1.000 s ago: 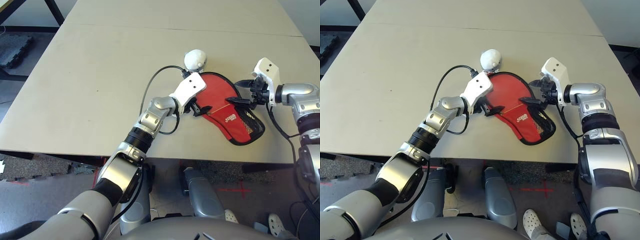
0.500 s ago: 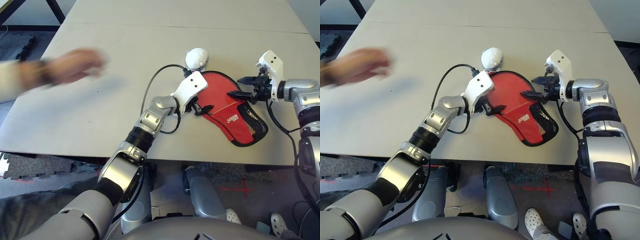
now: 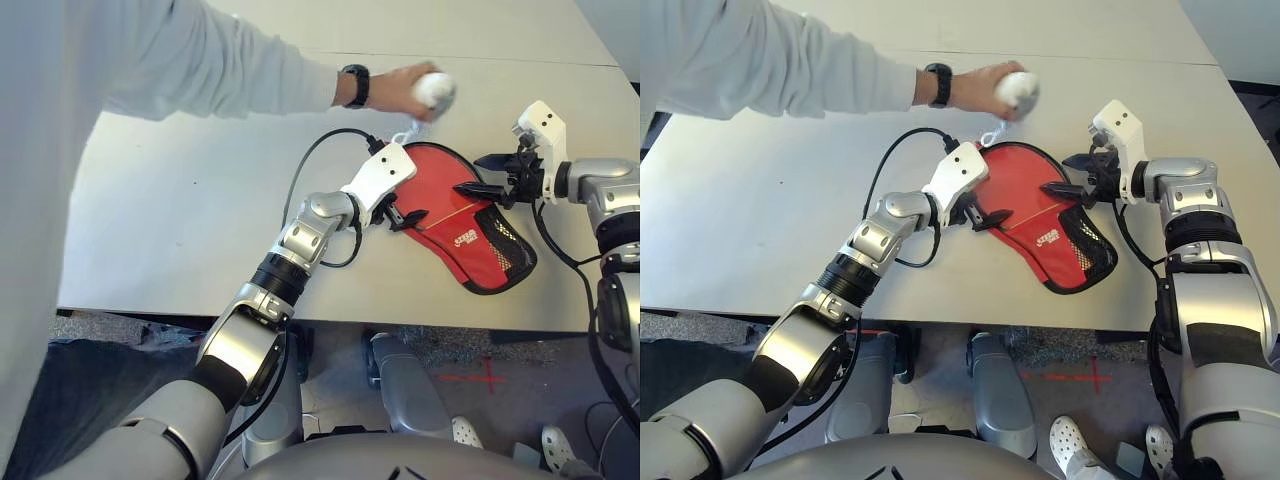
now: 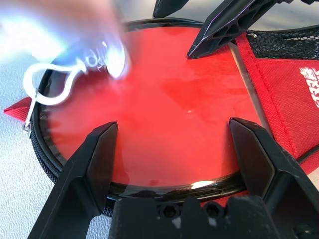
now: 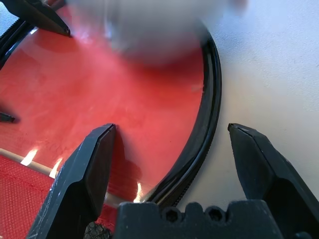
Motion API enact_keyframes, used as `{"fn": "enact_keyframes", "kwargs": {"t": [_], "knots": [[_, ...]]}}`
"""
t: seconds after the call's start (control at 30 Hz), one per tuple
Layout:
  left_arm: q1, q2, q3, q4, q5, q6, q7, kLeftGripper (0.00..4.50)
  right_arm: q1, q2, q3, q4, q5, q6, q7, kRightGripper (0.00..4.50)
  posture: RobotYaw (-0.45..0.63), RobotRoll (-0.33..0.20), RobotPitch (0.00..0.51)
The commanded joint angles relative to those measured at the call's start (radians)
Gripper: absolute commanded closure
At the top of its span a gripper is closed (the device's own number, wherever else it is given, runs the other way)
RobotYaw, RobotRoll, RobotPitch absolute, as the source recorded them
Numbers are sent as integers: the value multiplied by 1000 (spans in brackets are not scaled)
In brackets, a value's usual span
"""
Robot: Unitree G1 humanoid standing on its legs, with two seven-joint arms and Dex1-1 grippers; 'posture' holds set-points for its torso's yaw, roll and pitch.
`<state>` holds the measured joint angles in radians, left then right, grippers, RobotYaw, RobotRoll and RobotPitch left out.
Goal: Store the ping-pong paddle in its case and zip it.
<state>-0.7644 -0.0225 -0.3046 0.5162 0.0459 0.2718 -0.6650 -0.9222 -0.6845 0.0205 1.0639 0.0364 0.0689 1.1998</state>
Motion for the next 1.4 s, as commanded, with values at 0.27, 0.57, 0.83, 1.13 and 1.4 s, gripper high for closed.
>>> {"fn": "enact_keyframes", "kwargs": {"t": [0.27, 0.57, 0.83, 1.13, 1.4], "knots": [[54, 10, -38, 28, 21, 28, 5, 12, 5, -5, -9, 6, 11, 13, 45, 0, -69, 0, 263], [56, 10, -43, 27, 21, 26, 6, 12, -44, -101, 3, -76, 61, 165, 331, 0, -68, 0, 261], [58, 4, -47, 32, 22, 22, 9, 12, -128, -82, 25, -118, 100, 284, 412, 0, -66, 0, 265], [62, 13, -45, 20, 23, 29, 10, 12, -240, -148, 87, -3, -9, 183, 367, 0, -50, 0, 269], [62, 12, -47, 18, 23, 29, 11, 12, -299, -217, 89, 134, -99, 100, 319, 0, -54, 0, 271]]}}
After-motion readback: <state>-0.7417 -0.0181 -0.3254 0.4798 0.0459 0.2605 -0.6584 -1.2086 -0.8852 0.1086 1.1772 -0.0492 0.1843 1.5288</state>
